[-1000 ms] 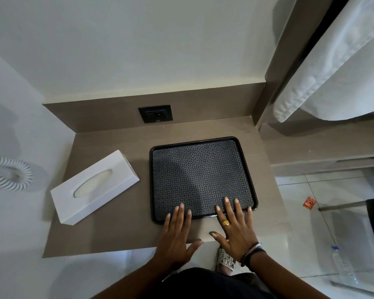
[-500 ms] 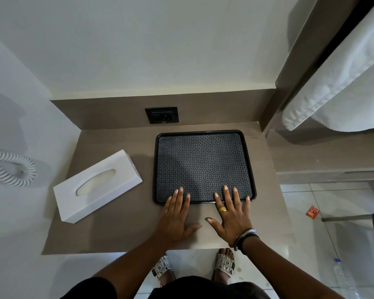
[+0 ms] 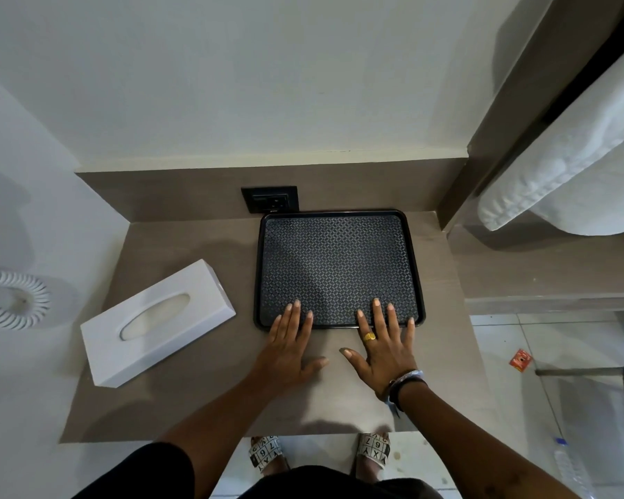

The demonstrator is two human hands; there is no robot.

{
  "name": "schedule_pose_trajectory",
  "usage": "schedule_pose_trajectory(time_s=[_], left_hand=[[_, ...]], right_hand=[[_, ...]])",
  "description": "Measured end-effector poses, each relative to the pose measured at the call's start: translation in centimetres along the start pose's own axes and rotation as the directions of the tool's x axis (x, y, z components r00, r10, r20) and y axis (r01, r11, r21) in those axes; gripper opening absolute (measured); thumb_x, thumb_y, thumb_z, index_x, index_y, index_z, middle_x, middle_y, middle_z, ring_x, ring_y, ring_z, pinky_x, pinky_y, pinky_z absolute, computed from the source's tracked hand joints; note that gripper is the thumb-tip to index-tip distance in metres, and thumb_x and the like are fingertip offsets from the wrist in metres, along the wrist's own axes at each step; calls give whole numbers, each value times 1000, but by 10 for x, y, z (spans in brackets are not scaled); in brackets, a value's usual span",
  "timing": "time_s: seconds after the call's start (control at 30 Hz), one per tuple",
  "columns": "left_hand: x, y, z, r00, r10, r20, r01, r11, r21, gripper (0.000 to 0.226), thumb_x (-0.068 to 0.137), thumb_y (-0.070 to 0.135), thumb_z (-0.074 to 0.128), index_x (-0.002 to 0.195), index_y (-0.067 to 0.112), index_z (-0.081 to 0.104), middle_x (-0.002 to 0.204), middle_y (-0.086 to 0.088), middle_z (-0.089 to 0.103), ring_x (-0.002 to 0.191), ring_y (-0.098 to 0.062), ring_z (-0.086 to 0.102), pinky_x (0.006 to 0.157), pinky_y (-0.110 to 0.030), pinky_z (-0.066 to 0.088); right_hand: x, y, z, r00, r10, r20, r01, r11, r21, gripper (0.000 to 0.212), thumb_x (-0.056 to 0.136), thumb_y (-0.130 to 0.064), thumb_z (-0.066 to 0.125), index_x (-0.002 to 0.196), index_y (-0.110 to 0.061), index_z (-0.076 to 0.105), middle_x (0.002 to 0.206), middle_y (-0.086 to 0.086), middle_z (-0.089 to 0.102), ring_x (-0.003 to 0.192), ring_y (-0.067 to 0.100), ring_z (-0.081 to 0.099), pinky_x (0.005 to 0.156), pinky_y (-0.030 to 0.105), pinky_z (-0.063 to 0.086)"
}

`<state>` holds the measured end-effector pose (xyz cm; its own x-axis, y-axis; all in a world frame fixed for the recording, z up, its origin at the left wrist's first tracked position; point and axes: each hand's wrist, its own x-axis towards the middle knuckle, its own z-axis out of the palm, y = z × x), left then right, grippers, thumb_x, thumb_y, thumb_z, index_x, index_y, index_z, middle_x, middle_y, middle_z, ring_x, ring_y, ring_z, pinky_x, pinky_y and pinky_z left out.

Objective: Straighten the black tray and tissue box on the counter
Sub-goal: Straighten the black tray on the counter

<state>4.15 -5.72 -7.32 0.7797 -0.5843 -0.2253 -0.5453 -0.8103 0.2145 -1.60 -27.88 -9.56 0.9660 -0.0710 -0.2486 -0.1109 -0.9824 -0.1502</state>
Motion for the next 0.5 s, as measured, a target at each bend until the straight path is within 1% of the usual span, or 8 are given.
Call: schedule_pose_trajectory(time_s=[0.03, 0.07, 0.13, 0.17, 0.2, 0.27, 0.37, 0.5], left_hand=[[1, -1, 0, 1000, 6, -13, -6, 1000, 4, 93, 86, 71, 33, 149, 2, 37, 157, -28, 27, 146, -46, 24, 119, -43, 2], [1, -2, 0, 1000, 11, -23, -11, 1000, -9, 93, 87, 71, 33, 150, 3, 34, 159, -28, 23, 147, -44, 18, 119, -41, -3], [1, -6, 2, 999, 24, -22, -24, 999, -30, 94, 88, 72, 29, 155, 7, 21, 163, -24, 7, 150, -39, -3, 120, -39, -12], [1, -9, 4, 999, 34, -11, -34, 999, -24, 95, 88, 73, 26, 157, 9, 15, 164, -21, -1, 150, -36, -10, 121, -40, -13], [2, -11, 5, 999, 41, 0, -41, 999, -13, 95, 88, 74, 24, 157, 11, 10, 164, -20, -6, 151, -35, -13, 122, -41, -12], [3, -15, 4, 999, 41, 21, -41, 999, 1, 94, 88, 73, 22, 157, 12, 8, 164, -19, -8, 152, -35, -11, 122, -44, -9], [8, -19, -1, 1000, 25, 16, -25, 1000, -5, 93, 88, 71, 24, 157, 9, 15, 164, -22, 1, 152, -39, -3, 122, -51, -2], [9, -22, 0, 999, 26, 23, -26, 1000, -10, 93, 89, 72, 24, 158, 12, 8, 164, -19, -8, 153, -34, -9, 124, -48, -2]], right_hand=[[1, 0, 0, 1000, 2, -2, -2, 1000, -2, 80, 89, -76, 24, 151, -26, 25, 162, 11, 14, 148, 38, 7, 112, 70, 10], [2, 1, 0, 1000, 4, -5, -4, 1000, -5, 81, 89, -76, 23, 152, -26, 24, 163, 11, 13, 148, 37, 6, 112, 69, 9], [3, 1, 0, 1000, 4, -12, -4, 1000, -10, 81, 88, -77, 22, 152, -26, 23, 163, 12, 12, 148, 37, 5, 113, 68, 7], [2, 1, 0, 1000, 2, -15, -2, 1000, -10, 82, 88, -77, 22, 152, -25, 23, 163, 12, 12, 148, 37, 5, 113, 68, 7], [2, 1, 0, 1000, -1, -15, 1, 1000, -10, 82, 88, -77, 22, 152, -25, 23, 163, 12, 12, 148, 37, 5, 113, 68, 6], [2, 1, 0, 1000, -4, -15, 4, 1000, -10, 82, 89, -76, 22, 152, -26, 21, 163, 12, 11, 148, 37, 5, 113, 68, 6], [3, 0, -1, 1000, 2, -10, -2, 1000, -10, 82, 89, -77, 21, 153, -26, 18, 163, 11, 9, 148, 37, 3, 113, 67, 4], [4, 0, -2, 1000, 5, -6, -5, 1000, -1, 83, 88, -77, 18, 154, -27, 13, 164, 10, 1, 149, 35, -3, 114, 65, 0]])
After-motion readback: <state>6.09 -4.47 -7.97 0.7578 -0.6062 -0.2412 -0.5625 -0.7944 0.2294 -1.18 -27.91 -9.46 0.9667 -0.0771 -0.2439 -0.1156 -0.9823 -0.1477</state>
